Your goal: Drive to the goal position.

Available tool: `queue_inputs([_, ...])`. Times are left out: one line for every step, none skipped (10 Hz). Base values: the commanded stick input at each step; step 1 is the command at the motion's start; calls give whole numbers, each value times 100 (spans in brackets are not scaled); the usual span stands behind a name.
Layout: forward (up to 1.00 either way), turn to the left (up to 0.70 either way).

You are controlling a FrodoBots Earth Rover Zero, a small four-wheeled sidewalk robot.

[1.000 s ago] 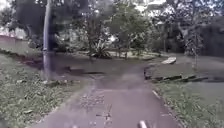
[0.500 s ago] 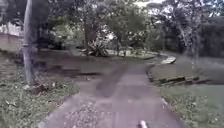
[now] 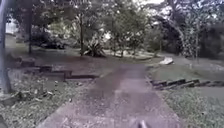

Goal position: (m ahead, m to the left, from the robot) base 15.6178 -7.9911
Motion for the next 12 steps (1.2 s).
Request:
queue_inputs([70,0])
queue_inputs([70,0])
queue_inputs([70,0])
queue_inputs([70,-7])
queue_inputs([70,-28])
queue_inputs([70,-34])
queue_inputs([70,-34])
queue_inputs([70,-34])
queue_inputs([70,-34])
queue_inputs([70,-34])
queue_inputs([70,-34])
queue_inputs([70,-34])
